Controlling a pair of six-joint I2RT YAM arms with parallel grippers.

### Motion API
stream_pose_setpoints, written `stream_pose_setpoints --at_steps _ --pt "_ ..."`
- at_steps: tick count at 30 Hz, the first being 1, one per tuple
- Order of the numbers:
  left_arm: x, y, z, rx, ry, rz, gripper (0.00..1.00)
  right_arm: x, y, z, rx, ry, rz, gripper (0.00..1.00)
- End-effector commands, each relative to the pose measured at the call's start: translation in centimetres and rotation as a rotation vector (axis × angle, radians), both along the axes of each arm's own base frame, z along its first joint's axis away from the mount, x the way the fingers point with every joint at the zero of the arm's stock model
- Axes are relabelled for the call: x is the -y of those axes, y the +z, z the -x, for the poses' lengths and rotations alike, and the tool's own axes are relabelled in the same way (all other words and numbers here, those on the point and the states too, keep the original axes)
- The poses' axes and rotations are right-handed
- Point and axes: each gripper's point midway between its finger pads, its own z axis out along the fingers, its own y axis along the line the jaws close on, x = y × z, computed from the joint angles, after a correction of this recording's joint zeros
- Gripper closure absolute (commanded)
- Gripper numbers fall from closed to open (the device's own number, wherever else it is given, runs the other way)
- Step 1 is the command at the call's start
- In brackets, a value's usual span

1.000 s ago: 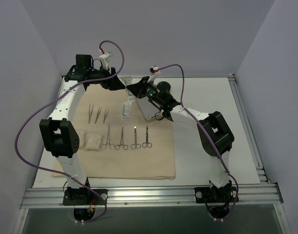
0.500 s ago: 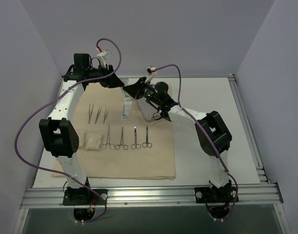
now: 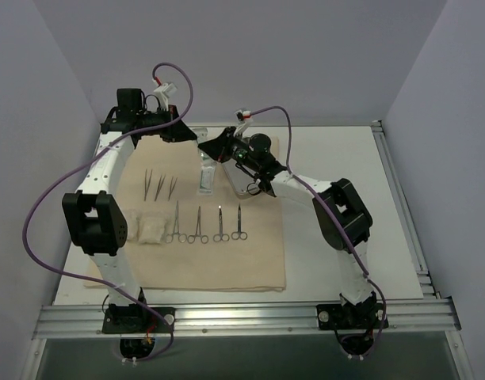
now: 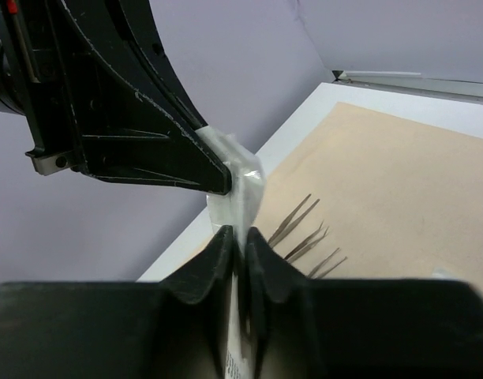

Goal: Open and lay out the surgical kit
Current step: Place the medical item in the surgical kit.

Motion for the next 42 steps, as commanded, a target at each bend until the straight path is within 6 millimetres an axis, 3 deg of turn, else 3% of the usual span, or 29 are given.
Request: stream_pose_setpoints --at_steps 1,4,7,10,13,18,24,27,33,42 --pt "-0.3 0.5 -0.1 0.058 -0.012 -0.016 0.98 -0.8 3.7 0.4 0.081 0.043 -0.051 0.89" --pt "-1.8 -1.3 -0.4 0.053 0.017 -0.089 0.98 -0.8 2.0 -0.3 0.038 0.015 0.017 0.69" --pt "-4.0 -3.9 -0.7 -0.001 0.06 -0.159 0.98 -0.1 0.1 -0.9 0.018 -0.025 0.11 0.57" --pt "-6.3 -8.3 -1.1 -0.098 0.081 -0.285 0.98 0.9 -1.3 -1.6 -0.007 -0.062 0.175 0.53" --pt "-7.2 -11.8 -0.7 -0.173 0.048 -0.366 0.98 1.9 -2.2 -2.1 -0.023 -0.094 0.209 0.53" --pt "-7.5 -15.5 -0.3 -0.265 -0.011 -0.401 0.98 3.0 -2.9 -2.4 -0.028 -0.119 0.249 0.53" --pt "-8.1 -17.7 -0.8 -0.299 -0.027 -0.443 0.98 3.6 -3.2 -2.5 -0.031 -0.134 0.27 0.53" --pt "-8.1 -17.6 -1.4 -0.289 -0.024 -0.442 0.98 3.8 -3.3 -2.6 -0.033 -0.14 0.272 0.53" --pt "-7.5 -18.1 -3.2 -0.24 -0.012 -0.475 0.97 4.2 -3.4 -2.8 -0.038 -0.147 0.273 0.53" --pt "-6.4 -20.5 -4.4 -0.238 -0.037 -0.52 0.97 4.9 -3.2 -3.0 -0.042 -0.165 0.275 0.53"
